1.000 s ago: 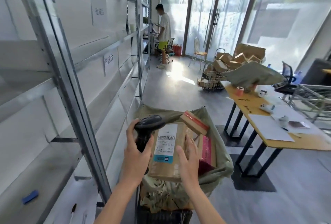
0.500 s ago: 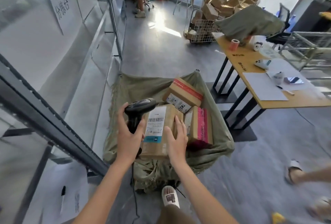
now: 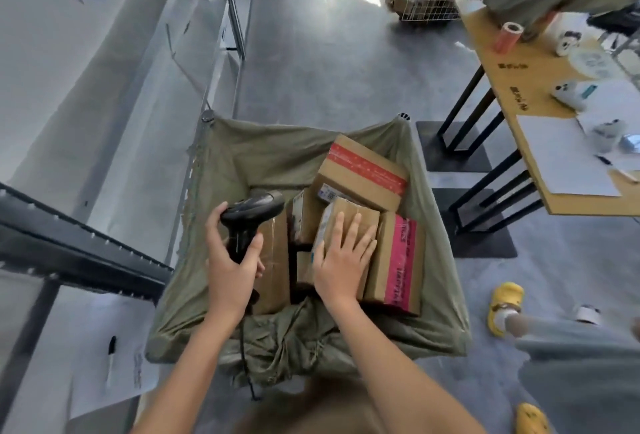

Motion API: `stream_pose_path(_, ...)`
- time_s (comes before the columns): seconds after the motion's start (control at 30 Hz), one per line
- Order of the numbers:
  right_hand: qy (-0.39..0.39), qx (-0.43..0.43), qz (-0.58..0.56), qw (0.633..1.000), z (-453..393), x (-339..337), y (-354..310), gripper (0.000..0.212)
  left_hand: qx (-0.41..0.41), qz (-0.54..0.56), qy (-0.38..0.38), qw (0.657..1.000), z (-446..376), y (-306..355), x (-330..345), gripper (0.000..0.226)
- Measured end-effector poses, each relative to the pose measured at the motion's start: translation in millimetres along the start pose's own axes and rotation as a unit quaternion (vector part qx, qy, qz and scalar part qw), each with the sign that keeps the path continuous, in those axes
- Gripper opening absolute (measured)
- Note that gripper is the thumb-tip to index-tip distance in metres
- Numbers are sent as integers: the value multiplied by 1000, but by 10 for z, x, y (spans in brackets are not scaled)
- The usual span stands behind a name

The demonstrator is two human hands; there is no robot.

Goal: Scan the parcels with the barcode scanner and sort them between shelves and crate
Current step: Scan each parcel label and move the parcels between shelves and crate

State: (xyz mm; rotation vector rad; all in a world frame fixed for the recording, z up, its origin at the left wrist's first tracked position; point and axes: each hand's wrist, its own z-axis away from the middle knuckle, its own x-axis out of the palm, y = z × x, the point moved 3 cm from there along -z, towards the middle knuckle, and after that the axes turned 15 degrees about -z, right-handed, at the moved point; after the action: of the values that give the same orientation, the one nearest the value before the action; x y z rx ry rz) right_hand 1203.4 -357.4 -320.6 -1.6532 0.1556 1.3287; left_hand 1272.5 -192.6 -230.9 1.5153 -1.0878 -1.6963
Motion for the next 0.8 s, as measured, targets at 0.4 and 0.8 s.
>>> stream_pose_path(0.4, 7, -11, -51, 999, -50, -88, 130, 71, -33, -8, 5, 999, -31, -25, 211, 67)
stream_pose_path(0.8, -7, -30, -55, 998, -10, -103, 142, 83, -49, 2, 12, 999, 87, 12, 223, 66)
